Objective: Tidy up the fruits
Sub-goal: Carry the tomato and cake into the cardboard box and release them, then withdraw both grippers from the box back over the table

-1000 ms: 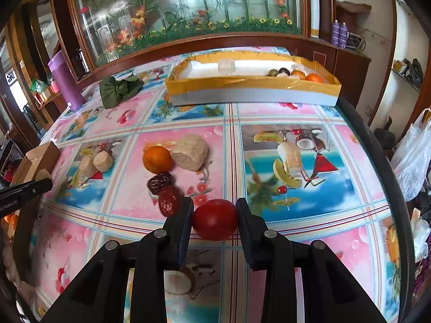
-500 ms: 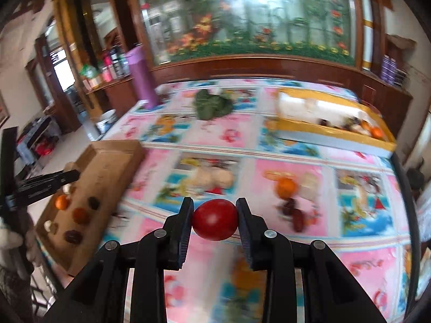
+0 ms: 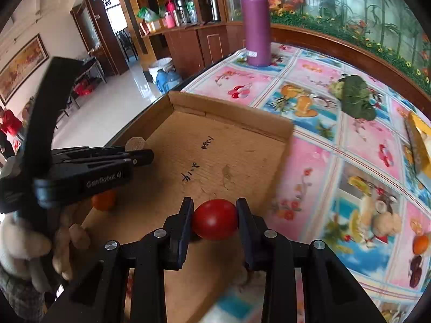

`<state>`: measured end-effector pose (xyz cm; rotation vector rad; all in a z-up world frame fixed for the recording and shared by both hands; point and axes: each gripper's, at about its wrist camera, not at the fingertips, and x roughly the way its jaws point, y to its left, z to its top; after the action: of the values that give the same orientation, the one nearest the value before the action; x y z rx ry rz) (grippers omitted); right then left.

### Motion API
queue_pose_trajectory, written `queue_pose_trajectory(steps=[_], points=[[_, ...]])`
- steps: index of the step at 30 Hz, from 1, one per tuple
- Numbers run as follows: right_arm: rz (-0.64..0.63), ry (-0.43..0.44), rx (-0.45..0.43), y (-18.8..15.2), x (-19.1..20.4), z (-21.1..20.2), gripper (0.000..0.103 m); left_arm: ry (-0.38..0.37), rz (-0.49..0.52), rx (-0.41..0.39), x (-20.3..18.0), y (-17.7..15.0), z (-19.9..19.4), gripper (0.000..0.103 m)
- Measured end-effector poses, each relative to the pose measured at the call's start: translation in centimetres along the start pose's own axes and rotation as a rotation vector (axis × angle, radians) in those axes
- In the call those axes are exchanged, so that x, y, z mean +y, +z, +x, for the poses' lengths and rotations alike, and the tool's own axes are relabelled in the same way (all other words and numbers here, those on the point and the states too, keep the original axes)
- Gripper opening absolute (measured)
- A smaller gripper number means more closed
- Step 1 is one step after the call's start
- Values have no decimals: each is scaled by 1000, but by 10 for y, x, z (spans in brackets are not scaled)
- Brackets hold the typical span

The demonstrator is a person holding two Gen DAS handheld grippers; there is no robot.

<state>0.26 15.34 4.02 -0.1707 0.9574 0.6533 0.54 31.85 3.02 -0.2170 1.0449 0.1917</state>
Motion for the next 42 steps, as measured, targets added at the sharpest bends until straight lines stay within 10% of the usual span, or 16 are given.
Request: queue_pose_trajectory(steps=[17, 23, 31, 42], points=[[-31, -13, 57, 7, 15, 38, 36, -45, -44, -11, 12, -2, -1, 32], [-58, -22, -39, 7, 23, 9, 60, -71, -94, -99, 17, -6, -39, 34], [-5, -23, -154, -20, 12, -51, 71, -35, -107, -336, -13, -46, -125, 87], [214, -122, -293, -90, -45, -130, 82, 72, 39, -462, -96, -101, -167, 90]])
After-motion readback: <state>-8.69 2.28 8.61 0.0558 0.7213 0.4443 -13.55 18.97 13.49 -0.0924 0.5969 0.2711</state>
